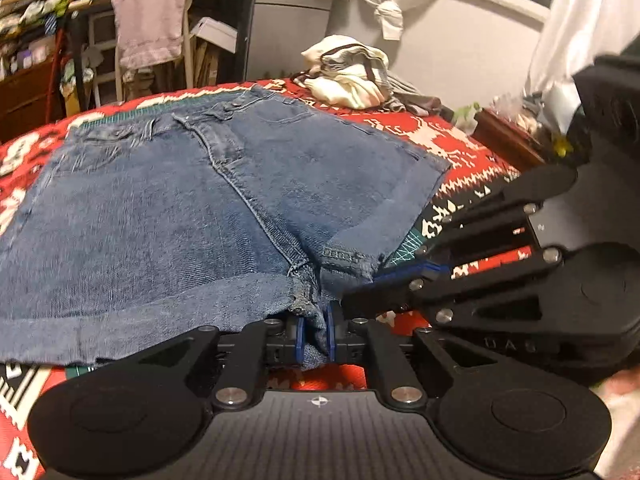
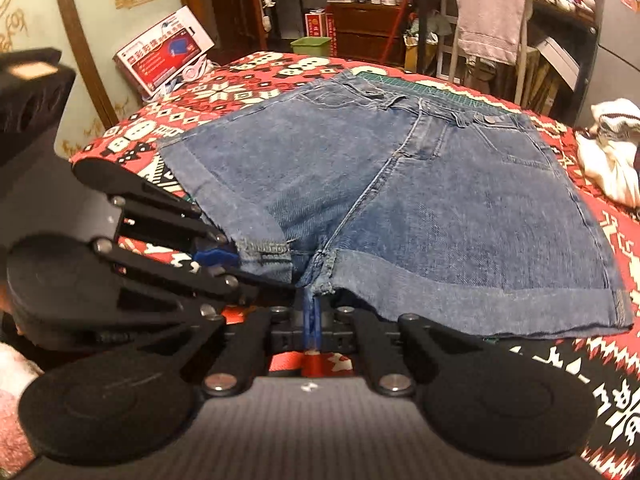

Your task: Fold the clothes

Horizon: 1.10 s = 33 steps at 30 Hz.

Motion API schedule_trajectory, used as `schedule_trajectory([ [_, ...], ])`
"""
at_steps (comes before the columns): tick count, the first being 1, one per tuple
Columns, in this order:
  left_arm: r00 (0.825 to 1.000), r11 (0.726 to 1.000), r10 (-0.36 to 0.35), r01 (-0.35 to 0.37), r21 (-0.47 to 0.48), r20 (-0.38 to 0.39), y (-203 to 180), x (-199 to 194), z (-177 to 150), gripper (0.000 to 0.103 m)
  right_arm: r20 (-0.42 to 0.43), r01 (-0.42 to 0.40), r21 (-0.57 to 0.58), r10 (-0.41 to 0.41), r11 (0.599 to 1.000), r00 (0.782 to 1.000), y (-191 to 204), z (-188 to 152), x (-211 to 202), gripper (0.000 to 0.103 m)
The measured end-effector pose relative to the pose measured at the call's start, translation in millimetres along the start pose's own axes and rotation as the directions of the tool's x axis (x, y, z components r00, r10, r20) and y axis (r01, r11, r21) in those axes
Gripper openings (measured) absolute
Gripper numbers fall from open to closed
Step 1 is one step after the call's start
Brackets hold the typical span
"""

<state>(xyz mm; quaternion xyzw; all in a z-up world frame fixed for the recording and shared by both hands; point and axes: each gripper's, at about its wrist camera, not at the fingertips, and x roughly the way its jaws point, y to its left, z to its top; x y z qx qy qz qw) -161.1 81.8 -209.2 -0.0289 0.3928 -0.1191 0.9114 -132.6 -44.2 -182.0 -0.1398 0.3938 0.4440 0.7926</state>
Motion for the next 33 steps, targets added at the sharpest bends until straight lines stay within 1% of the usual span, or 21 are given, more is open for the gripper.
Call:
schedule_trajectory([
  [1,1.0,1.0,0.001,-0.001,0.003,-0.002,0,1,0,0.008,-0.001,-0.009,0.007,0.009,1.0,1.0,-1,-1,0,0.002],
  [5,1.0,0.999,-0.01,0.01,-0.043,0.011,7,-1,0,0.006,-0.019,-0.023,0.008,0.023,1.0,1.0,-4,-5,6,0.002],
  [6,1.0,0.999,-0.007,0.008,-0.054,0.026,8,-3,1,0.005,-0.02,-0.025,0.006,0.025,1.0,0.999,-3,-5,7,0.002],
  [10,0.998,0.993,-0.049,0.053,-0.109,0.045,13,-6,5,0.005,-0.034,-0.035,0.013,0.036,0.999,0.999,-1,-5,16,0.002],
  [12,0.998,0.992,-0.058,0.059,-0.11,0.014,13,-1,4,0.005,-0.036,-0.039,0.014,0.039,0.999,0.999,-2,-8,18,0.002],
  [14,0.998,0.991,-0.064,0.063,-0.115,0.002,14,1,4,0.005,-0.038,-0.053,0.032,0.054,0.998,0.998,-4,-9,18,0.003],
  [15,0.998,0.991,-0.068,0.067,-0.12,-0.003,14,1,5,0.006,-0.041,-0.061,0.042,0.063,0.997,0.997,-5,-9,18,0.004],
  [17,0.997,0.99,-0.075,0.073,-0.125,-0.013,14,0,5,0.01,-0.042,-0.073,0.058,0.075,0.996,0.996,-6,-10,17,0.005],
  [18,0.997,0.989,-0.079,0.077,-0.125,-0.017,14,-2,5,0.012,-0.039,-0.078,0.065,0.08,0.995,0.996,-7,-11,15,0.007],
  [20,0.996,0.988,-0.088,0.085,-0.127,-0.018,15,-7,5,0.021,-0.031,-0.083,0.078,0.085,0.994,0.996,-8,-14,9,0.009],
  [22,0.995,0.987,-0.101,0.099,-0.128,-0.009,16,-14,4,0.027,-0.018,-0.073,0.091,0.075,0.993,0.997,-10,-15,5,0.01],
  [24,0.993,0.986,-0.119,0.117,-0.123,-0.013,16,-18,4,0.031,-0.003,-0.067,0.109,0.068,0.992,0.998,-14,-14,1,0.01],
  [27,0.991,0.987,-0.126,0.122,-0.108,-0.036,12,-17,2,0.032,0.019,-0.07,0.137,0.068,0.988,0.997,-20,-12,-6,0.01],
  [29,0.99,0.987,-0.133,0.127,-0.102,-0.052,11,-14,1,0.029,0.014,-0.073,0.151,0.071,0.986,0.997,-23,-11,-3,0.01],
  [31,0.986,0.985,-0.146,0.138,-0.108,-0.076,10,-6,0,0.029,-0.002,-0.078,0.155,0.079,0.985,0.997,-25,-11,2,0.005],
  [33,0.981,0.982,-0.163,0.151,-0.114,-0.108,9,3,-2,0.027,-0.015,-0.086,0.161,0.089,0.983,0.996,-25,-14,9,0.003],
])
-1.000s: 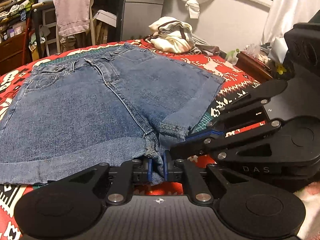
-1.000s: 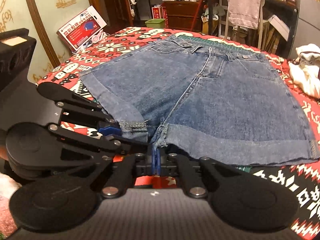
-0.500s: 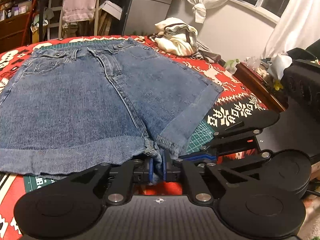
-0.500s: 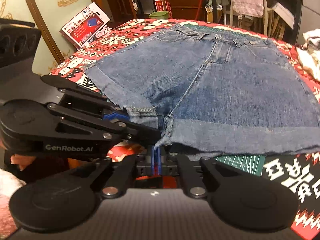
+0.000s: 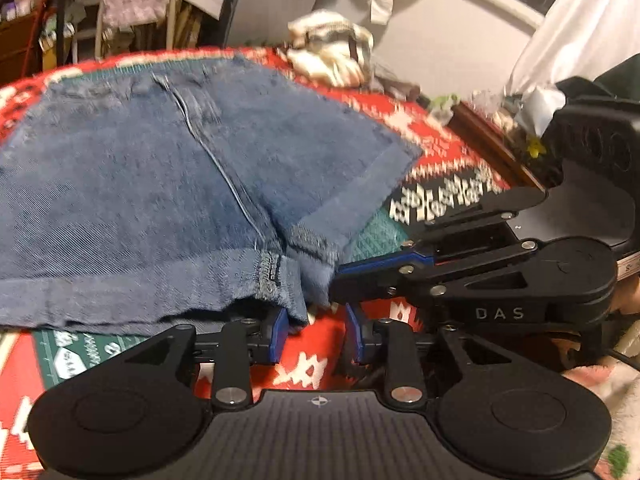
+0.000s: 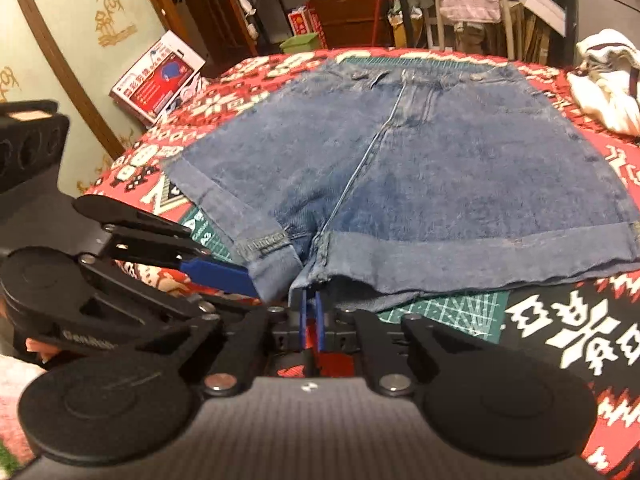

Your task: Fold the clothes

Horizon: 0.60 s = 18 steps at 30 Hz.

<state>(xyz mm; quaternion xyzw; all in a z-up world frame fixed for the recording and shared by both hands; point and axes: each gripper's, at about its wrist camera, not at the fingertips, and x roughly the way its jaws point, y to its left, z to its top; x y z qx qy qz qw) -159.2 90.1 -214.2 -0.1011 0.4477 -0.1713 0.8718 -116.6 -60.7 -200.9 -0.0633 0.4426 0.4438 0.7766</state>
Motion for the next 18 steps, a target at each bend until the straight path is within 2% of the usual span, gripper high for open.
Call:
schedule_trajectory([
  [5,1.0,1.0,-0.006,0.006,0.015,-0.006,-2,-6,-1,0.026,0.006,-0.017,0.026,0.017,1.0,1.0,-4,-1,-8,0.003],
  [11,0.998,1.0,-0.028,0.028,-0.003,0.057,7,-42,1,0.023,0.058,-0.019,0.033,0.017,0.999,0.998,-10,8,-31,0.004],
  [15,0.992,0.998,0.039,-0.032,-0.058,0.123,29,-56,10,0.017,0.099,0.014,0.068,-0.021,0.998,0.995,-24,17,-37,0.005],
  [16,0.989,0.996,0.049,-0.038,-0.08,0.137,36,-56,13,0.012,0.104,0.02,0.075,-0.028,0.997,0.994,-28,20,-35,0.005],
  [18,0.984,0.991,0.066,-0.046,-0.126,0.166,51,-52,19,0.011,0.111,0.031,0.087,-0.041,0.996,0.993,-35,24,-28,0.005],
])
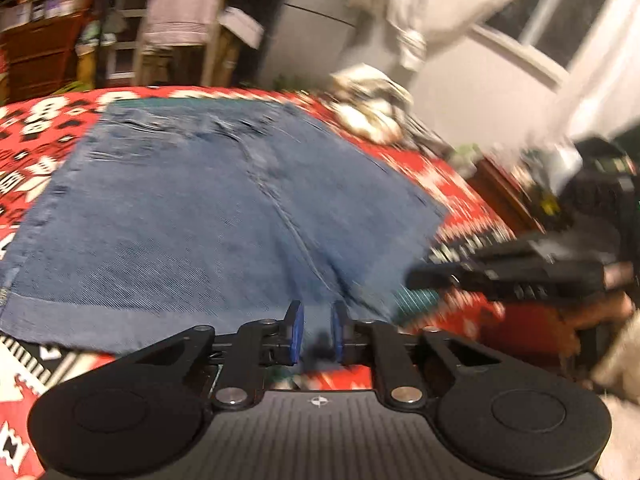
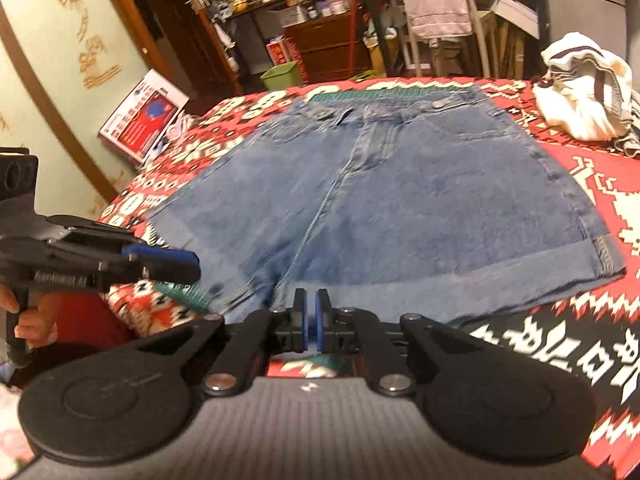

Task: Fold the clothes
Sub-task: 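Open both grippers and release the shorts' inner leg hems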

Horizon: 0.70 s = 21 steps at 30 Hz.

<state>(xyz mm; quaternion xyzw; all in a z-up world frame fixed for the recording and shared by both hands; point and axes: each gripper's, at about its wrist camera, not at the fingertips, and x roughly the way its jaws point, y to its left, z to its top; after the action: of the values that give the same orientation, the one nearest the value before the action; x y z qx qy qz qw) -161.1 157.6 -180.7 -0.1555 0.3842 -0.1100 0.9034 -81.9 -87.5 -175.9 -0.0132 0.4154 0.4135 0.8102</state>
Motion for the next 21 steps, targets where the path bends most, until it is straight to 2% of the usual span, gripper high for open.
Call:
schedule_trajectory([
  [3,0.999,0.998,0.023,-0.025,-0.052,-0.034,17,25,1,0.006,-0.01,0.053,-0.003,-0.053,0.999,0.999,-6,1,16,0.005],
  [6,0.995,0.998,0.0,-0.007,-0.067,-0.103,21,41,-8,0.002,-0.049,0.048,-0.012,-0.048,0.999,0.998,-6,-4,26,0.005],
  [9,0.994,1.0,-0.001,-0.002,-0.03,-0.109,14,36,-13,0.002,-0.067,0.042,-0.053,-0.045,0.998,0.997,2,-14,28,0.005],
  [16,0.99,1.0,0.001,-0.001,-0.004,-0.142,6,30,-18,0.002,-0.109,0.012,-0.044,-0.017,0.999,0.994,9,-23,25,0.005],
  [21,0.994,1.0,0.007,-0.008,-0.014,-0.106,4,17,-13,0.002,-0.06,0.034,-0.022,-0.035,0.999,0.998,6,-17,6,0.006],
])
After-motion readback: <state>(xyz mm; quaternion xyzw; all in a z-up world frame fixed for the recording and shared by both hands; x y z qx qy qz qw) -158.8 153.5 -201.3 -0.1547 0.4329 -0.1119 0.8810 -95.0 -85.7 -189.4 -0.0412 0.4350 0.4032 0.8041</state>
